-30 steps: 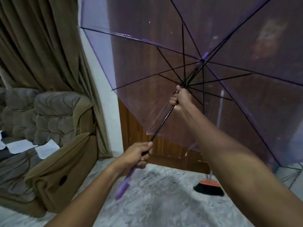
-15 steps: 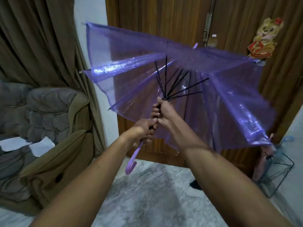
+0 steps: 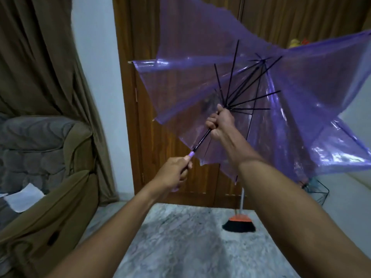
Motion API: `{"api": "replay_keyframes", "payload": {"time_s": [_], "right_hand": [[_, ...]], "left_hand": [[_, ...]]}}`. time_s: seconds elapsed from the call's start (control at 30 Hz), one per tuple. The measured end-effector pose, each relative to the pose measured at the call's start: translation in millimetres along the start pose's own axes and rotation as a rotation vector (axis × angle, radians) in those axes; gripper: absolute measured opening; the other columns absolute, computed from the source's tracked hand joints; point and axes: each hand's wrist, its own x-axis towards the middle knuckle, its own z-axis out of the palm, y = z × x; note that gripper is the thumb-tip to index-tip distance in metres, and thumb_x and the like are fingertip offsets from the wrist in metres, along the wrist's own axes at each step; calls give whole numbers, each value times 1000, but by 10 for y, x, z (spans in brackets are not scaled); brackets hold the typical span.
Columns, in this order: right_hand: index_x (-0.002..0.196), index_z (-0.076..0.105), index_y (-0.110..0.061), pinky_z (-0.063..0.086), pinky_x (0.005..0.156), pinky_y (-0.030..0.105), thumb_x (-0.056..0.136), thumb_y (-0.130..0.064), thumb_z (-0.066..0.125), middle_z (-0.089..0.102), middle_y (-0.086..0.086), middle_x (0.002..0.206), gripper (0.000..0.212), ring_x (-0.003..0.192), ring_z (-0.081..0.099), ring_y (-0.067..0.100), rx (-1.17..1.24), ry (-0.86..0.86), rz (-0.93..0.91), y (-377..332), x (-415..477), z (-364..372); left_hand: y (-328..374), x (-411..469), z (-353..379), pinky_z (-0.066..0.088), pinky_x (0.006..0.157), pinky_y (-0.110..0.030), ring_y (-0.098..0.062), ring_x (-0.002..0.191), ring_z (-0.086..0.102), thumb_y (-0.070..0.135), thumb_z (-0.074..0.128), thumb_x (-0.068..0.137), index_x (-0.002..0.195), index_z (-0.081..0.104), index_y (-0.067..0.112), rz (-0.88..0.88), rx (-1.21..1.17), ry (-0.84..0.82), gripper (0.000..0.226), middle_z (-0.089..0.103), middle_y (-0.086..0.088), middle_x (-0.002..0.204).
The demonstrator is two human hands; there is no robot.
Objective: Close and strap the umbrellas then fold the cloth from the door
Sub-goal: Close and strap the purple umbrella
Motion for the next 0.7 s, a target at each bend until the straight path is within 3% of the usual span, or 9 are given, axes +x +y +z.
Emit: {"api": "replay_keyframes", "payload": {"time_s": [0.07,0.13,0.2,0.23,0.33,0.4,0.5,0.63,0.7], "right_hand": [[68,33,-17,20,29,13,107,-22,40,26,-6,35,40,24,25,7,-44,-51,12,36,-131,17],[68,38,-16,39,38,20,107,-29,40,37,-3,38,41,31,46,12,-126,-109,31,167,-269,-6],[66,46,-14,46,53,31,108,-36,35,51,-1,45,49,57,67,19,-156,-214,98,341,-410,-37],[60,51,-13,45,54,30,108,-38,32,57,-1,48,58,68,70,21,-161,-244,117,409,-458,-64],[47,64,-13,45,42,20,108,-37,25,67,1,54,76,61,73,17,-191,-289,146,482,-561,-182],[71,62,-9,44,44,20,108,-36,26,70,11,72,59,55,72,17,-245,-271,114,530,-675,-239],[88,49,-10,46,37,22,105,-40,38,55,21,96,36,49,69,22,-225,-222,57,620,-808,-262],[87,52,-4,40,29,20,109,-26,27,61,12,65,39,34,59,17,-276,-176,48,592,-1057,-230],[82,53,-4,39,30,18,106,-12,22,62,10,63,39,33,56,12,-358,-176,36,578,-1144,-231]], "left_hand": [[35,39,1,13,44,-14,-7,30,19,27,36,108,73,47,13,19,29,44,39,26,4,42],[92,89,-2,14,45,-15,-7,30,20,28,37,108,70,47,14,21,55,81,41,26,3,42],[154,133,37,16,44,-13,-8,29,19,31,39,108,69,47,15,16,33,93,42,25,2,42],[176,144,69,17,43,-12,-8,28,19,32,40,107,69,46,16,9,18,95,42,25,2,41],[150,138,98,20,43,-13,-9,26,21,35,42,106,67,46,17,-9,11,91,44,26,3,38],[97,99,74,21,44,-14,-10,27,21,36,42,106,67,46,16,-14,23,81,44,26,2,38],[54,31,74,22,42,-11,-10,25,20,34,41,107,69,46,14,-8,30,71,43,26,3,36],[71,-78,122,18,42,-9,-7,24,18,30,38,108,69,44,13,-22,-13,44,43,24,4,34],[120,-123,119,15,44,-8,-6,26,15,29,37,108,70,42,13,-41,-76,-4,42,21,4,35]]}}
